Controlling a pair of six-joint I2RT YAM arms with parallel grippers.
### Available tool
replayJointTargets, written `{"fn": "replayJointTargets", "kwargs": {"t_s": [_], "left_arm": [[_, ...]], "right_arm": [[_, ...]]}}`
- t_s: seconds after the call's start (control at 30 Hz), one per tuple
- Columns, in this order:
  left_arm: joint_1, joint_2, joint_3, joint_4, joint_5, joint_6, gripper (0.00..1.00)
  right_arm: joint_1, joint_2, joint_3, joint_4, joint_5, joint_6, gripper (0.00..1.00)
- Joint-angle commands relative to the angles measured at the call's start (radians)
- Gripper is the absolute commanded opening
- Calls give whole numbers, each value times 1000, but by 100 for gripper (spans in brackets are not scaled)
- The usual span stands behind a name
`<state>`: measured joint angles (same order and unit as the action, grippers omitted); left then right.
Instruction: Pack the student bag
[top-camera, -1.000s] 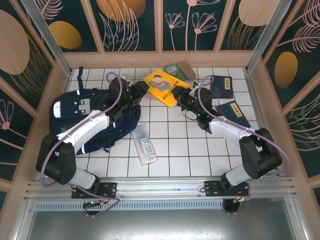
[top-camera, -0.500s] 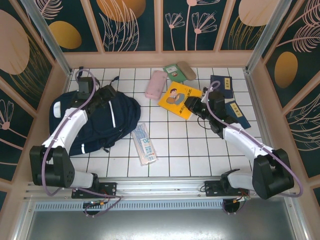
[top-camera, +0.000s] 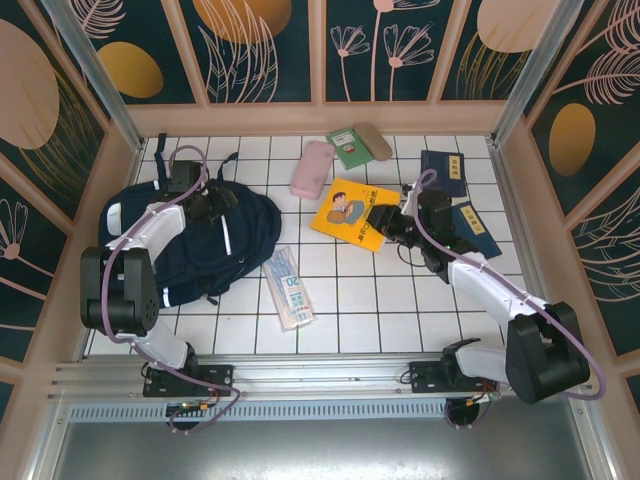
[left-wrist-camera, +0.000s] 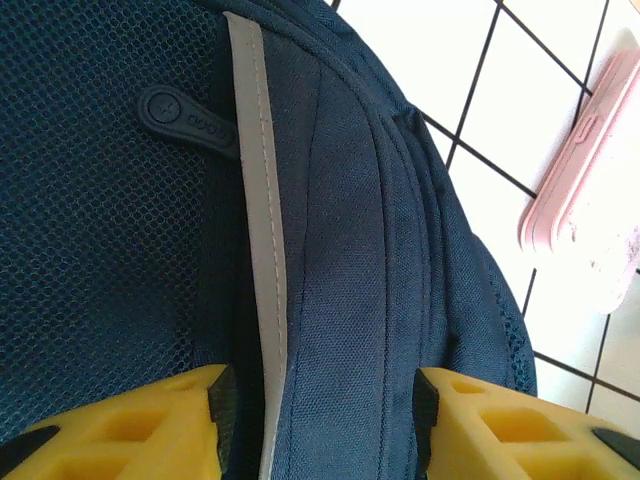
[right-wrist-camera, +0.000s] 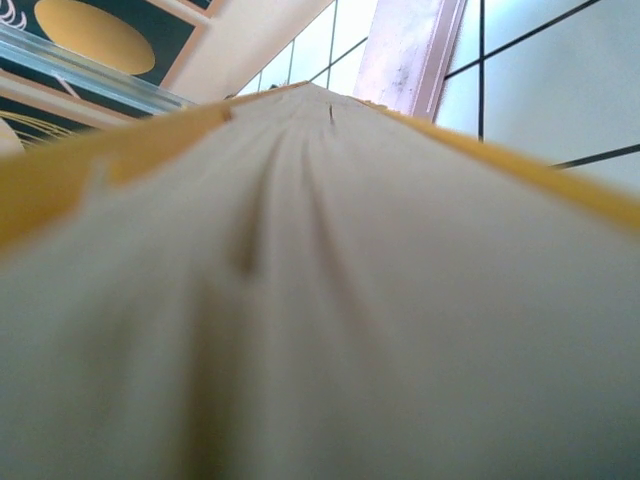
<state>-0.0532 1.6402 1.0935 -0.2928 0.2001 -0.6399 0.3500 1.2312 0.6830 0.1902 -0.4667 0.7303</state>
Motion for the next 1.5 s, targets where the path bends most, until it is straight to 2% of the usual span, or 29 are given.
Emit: {"fn": "replayJointTargets", "kwargs": {"t_s": [0.0, 0.17, 0.33, 0.47, 0.5, 0.53, 0.6, 0.63, 0.83, 1.03, 1.07, 1.2, 1.47], "left_arm": [[-3, -6, 5, -10, -21, 27, 52], [-3, 39, 5, -5, 25, 32, 51], [-4, 67, 12, 76, 108, 13, 48], [-4, 137, 30, 92, 148, 7, 43], [-4, 146, 36, 92, 146, 12, 40], [-4, 153, 45, 88, 142, 19, 32], [-3, 164, 70, 66, 123, 45, 4], [-4, 163, 89, 45, 105, 60, 0], [-3, 86, 165, -15, 66, 135, 0], [-4, 87, 264, -30, 152, 130, 0], [-3, 85, 276, -34, 158, 129, 0], [-5, 35, 314, -49, 203, 145, 0], [-30, 32, 453, -136, 341, 184, 0]], "right_arm": [[-6, -33, -3, 113, -49, -21, 0], [-6, -12, -3, 134, -65, -15, 0], [-5, 16, 3, 152, -104, -5, 0], [-4, 9, -9, 146, -109, -18, 0], [-5, 8, -11, 143, -107, -23, 0], [-4, 9, -11, 138, -105, -27, 0], [-5, 18, -10, 124, -80, -42, 0], [-5, 31, -10, 124, -72, -55, 0], [-6, 172, 116, -9, -54, -141, 0], [-6, 314, 319, -90, 67, -169, 0], [-13, 341, 351, -89, 48, -189, 0], [-37, 492, 520, -77, -154, -239, 0], [-36, 651, 758, -73, -292, -271, 0]]}}
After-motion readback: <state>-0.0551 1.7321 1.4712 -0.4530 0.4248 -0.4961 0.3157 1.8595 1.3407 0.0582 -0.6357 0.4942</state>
